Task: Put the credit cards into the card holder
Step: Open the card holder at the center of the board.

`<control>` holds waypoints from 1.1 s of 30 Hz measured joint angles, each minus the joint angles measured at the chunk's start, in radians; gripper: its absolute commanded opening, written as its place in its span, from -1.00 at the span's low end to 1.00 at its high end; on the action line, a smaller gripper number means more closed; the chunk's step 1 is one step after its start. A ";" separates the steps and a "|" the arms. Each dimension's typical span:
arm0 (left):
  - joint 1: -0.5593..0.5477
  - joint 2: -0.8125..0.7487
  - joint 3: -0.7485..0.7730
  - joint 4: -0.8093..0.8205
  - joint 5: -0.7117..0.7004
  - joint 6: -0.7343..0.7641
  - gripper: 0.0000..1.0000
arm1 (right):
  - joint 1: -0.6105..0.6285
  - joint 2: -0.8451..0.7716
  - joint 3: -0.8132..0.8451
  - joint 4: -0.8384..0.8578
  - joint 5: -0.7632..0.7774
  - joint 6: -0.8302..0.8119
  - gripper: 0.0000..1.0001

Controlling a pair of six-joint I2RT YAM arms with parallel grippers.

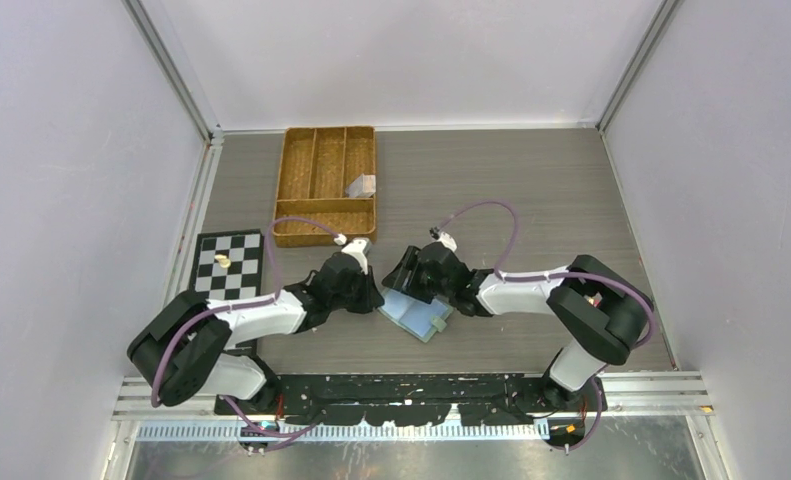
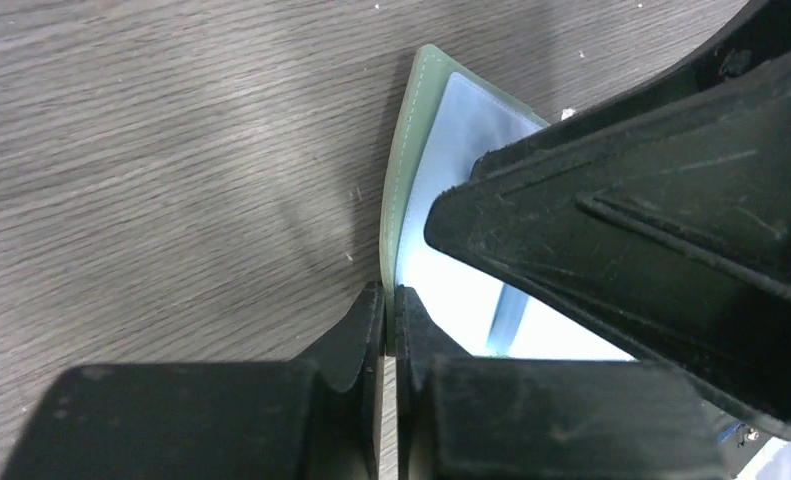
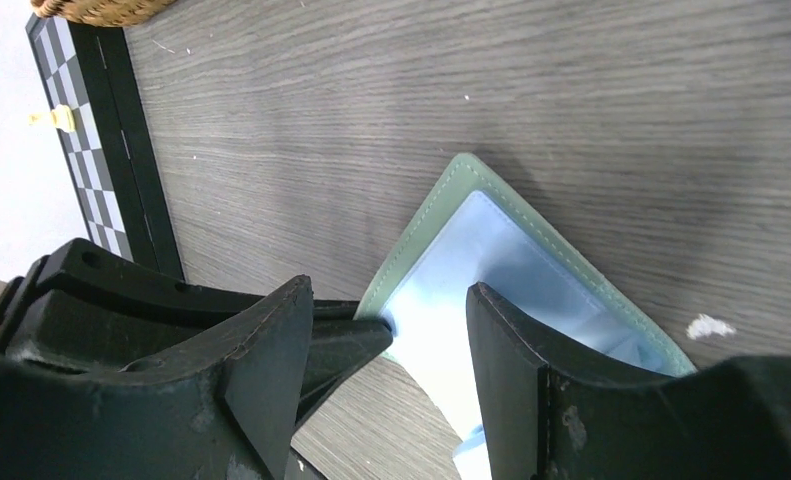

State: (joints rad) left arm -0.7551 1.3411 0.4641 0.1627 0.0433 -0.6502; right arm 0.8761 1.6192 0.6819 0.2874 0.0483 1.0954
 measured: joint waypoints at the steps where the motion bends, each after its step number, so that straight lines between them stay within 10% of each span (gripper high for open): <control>1: 0.000 0.006 0.000 0.008 0.004 -0.007 -1.00 | 0.002 -0.005 -0.005 -0.005 0.000 0.002 0.25; 33: -0.002 -0.180 -0.117 -0.063 -0.077 -0.140 -1.00 | 0.058 -0.248 -0.223 -0.079 0.063 0.116 0.25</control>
State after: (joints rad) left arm -0.7570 1.1610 0.3473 0.0998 -0.0334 -0.7906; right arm 0.9344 1.3716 0.4591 0.2089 0.1116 1.2118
